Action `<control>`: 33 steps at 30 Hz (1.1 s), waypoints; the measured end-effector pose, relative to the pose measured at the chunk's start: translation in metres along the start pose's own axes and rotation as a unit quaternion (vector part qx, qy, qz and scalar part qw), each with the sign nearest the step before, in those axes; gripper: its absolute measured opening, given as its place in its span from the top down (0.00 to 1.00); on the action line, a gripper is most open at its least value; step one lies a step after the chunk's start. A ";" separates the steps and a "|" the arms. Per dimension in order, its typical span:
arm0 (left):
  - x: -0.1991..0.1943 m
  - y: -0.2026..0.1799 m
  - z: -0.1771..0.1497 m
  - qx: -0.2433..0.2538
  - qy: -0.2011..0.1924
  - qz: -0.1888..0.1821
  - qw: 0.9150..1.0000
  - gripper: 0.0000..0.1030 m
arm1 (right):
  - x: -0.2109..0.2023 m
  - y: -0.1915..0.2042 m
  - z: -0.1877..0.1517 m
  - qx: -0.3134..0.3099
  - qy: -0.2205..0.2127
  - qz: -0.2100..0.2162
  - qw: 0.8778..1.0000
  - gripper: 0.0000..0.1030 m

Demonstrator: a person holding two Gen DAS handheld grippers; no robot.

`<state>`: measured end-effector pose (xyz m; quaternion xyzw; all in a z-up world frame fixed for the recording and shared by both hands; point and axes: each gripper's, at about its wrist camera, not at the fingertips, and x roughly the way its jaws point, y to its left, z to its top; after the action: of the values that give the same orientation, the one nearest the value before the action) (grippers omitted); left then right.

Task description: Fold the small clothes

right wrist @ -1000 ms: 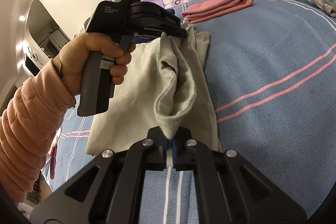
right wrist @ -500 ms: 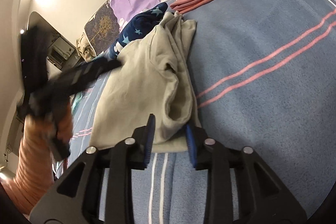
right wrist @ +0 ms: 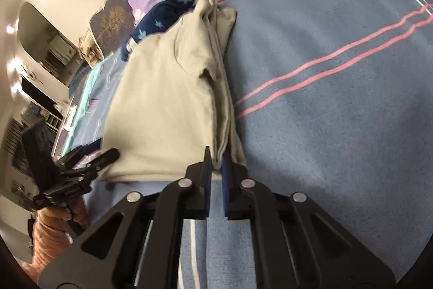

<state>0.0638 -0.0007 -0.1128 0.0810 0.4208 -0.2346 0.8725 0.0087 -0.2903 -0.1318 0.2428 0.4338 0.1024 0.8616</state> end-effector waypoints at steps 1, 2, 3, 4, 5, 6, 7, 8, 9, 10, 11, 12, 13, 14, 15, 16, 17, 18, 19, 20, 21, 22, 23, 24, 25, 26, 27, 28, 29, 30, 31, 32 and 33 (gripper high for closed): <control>-0.003 -0.002 -0.001 0.004 -0.005 0.004 1.000 0.21 | -0.009 0.005 0.002 -0.013 -0.017 -0.016 1.000 0.89; -0.007 -0.004 -0.001 0.008 -0.011 0.008 1.000 0.27 | -0.015 0.011 0.005 -0.029 -0.034 -0.033 0.998 0.85; -0.009 -0.006 -0.001 0.012 -0.017 0.007 1.000 0.47 | -0.021 0.017 0.008 -0.046 -0.049 -0.046 0.997 0.85; -0.013 -0.008 -0.001 0.016 -0.023 0.000 1.000 0.60 | -0.029 0.025 0.012 -0.068 -0.068 -0.049 0.994 0.85; -0.015 -0.008 0.000 0.014 -0.027 -0.003 1.000 0.72 | -0.032 0.031 0.015 -0.081 -0.077 -0.045 0.993 0.85; -0.019 -0.008 0.002 0.009 -0.036 -0.001 0.999 0.80 | -0.033 0.036 0.019 -0.091 -0.083 -0.040 0.992 0.85; -0.022 -0.007 0.005 0.004 -0.045 -0.007 0.999 0.84 | -0.033 0.042 0.023 -0.101 -0.086 -0.033 0.991 0.85; -0.025 -0.007 0.007 -0.002 -0.053 -0.020 0.998 0.91 | -0.029 0.047 0.025 -0.110 -0.085 -0.027 0.990 0.85; -0.026 -0.007 0.009 -0.010 -0.057 -0.040 0.998 0.91 | -0.025 0.049 0.026 -0.114 -0.082 -0.023 0.990 0.85; -0.025 -0.009 0.009 -0.009 -0.057 -0.050 0.997 0.91 | -0.018 0.051 0.026 -0.116 -0.072 -0.019 0.991 0.85; -0.021 -0.015 0.007 0.003 -0.050 -0.049 0.998 0.91 | -0.007 0.050 0.026 -0.115 -0.052 -0.018 0.992 0.85; -0.016 -0.020 0.005 0.017 -0.040 -0.042 0.998 0.91 | 0.008 0.047 0.024 -0.114 -0.025 -0.032 0.993 0.85; -0.007 -0.025 0.000 0.035 -0.024 -0.030 0.999 0.90 | 0.018 0.042 0.021 -0.113 -0.001 -0.059 0.992 0.86; -0.001 -0.030 -0.007 0.054 -0.020 -0.016 0.998 0.89 | 0.030 0.035 0.015 -0.114 0.023 -0.085 0.990 0.92; -0.002 -0.032 -0.010 0.059 -0.028 -0.012 0.998 0.89 | 0.031 0.031 0.009 -0.118 0.012 -0.080 0.990 0.92; -0.003 -0.032 -0.010 0.059 -0.030 -0.013 0.998 0.88 | 0.026 0.031 0.004 -0.127 -0.002 -0.076 0.989 0.92; -0.003 -0.031 -0.009 0.057 -0.028 -0.016 0.998 0.88 | 0.023 0.033 0.001 -0.137 -0.001 -0.081 0.987 0.92; -0.001 -0.029 -0.009 0.053 -0.025 -0.021 0.998 0.88 | 0.024 0.036 0.001 -0.142 0.000 -0.085 0.986 0.92; 0.000 -0.027 -0.009 0.050 -0.026 -0.023 0.998 0.87 | 0.025 0.037 0.001 -0.144 0.001 -0.087 0.986 0.91; 0.001 -0.026 -0.009 0.047 -0.025 -0.027 0.998 0.87 | 0.025 0.037 0.001 -0.144 0.004 -0.088 0.986 0.91; 0.000 -0.025 -0.009 0.045 -0.024 -0.030 0.998 0.87 | 0.025 0.038 0.001 -0.147 0.007 -0.089 0.985 0.91; 0.001 -0.024 -0.009 0.043 -0.025 -0.032 0.998 0.87 | 0.025 0.039 0.001 -0.150 0.009 -0.091 0.984 0.90; 0.001 -0.023 -0.009 0.042 -0.025 -0.034 0.998 0.86 | 0.025 0.041 0.002 -0.154 0.012 -0.092 0.984 0.90; 0.001 -0.023 -0.010 0.041 -0.025 -0.036 0.998 0.86 | 0.024 0.044 0.003 -0.154 0.015 -0.095 0.983 0.90; 0.001 -0.022 -0.010 0.038 -0.026 -0.038 0.998 0.86 | 0.021 0.045 0.006 -0.149 0.017 -0.096 0.984 0.90; 0.001 -0.022 -0.010 0.035 -0.026 -0.039 0.998 0.85 | 0.019 0.048 0.009 -0.144 0.016 -0.093 0.985 0.90; 0.000 -0.023 -0.011 0.035 -0.026 -0.039 0.998 0.85 | 0.014 0.049 0.012 -0.140 0.012 -0.083 0.987 0.90; 0.000 -0.023 -0.011 0.035 -0.027 -0.039 0.998 0.85 | 0.008 0.056 0.021 -0.146 -0.003 -0.071 0.987 0.91; 0.000 -0.024 -0.011 0.036 -0.027 -0.039 0.998 0.85 | 0.004 0.063 0.028 -0.158 -0.015 -0.071 0.985 0.91; 0.000 -0.024 -0.012 0.036 -0.027 -0.039 0.998 0.85 | 0.004 0.070 0.035 -0.171 -0.025 -0.077 0.982 0.91; 0.000 -0.024 -0.012 0.036 -0.027 -0.039 0.998 0.85 | 0.005 0.079 0.046 -0.189 -0.036 -0.087 0.977 0.90; 0.000 -0.024 -0.012 0.036 -0.028 -0.038 0.998 0.85 | 0.009 0.089 0.059 -0.204 -0.042 -0.086 0.974 0.89; 0.000 -0.024 -0.012 0.036 -0.029 -0.038 0.998 0.85 | 0.013 0.093 0.066 -0.210 -0.042 -0.081 0.973 0.89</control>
<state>0.0438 -0.0175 -0.1192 0.0899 0.3896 -0.2850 0.8712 0.0724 -0.2268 -0.0609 0.0247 0.3845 0.1105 0.9162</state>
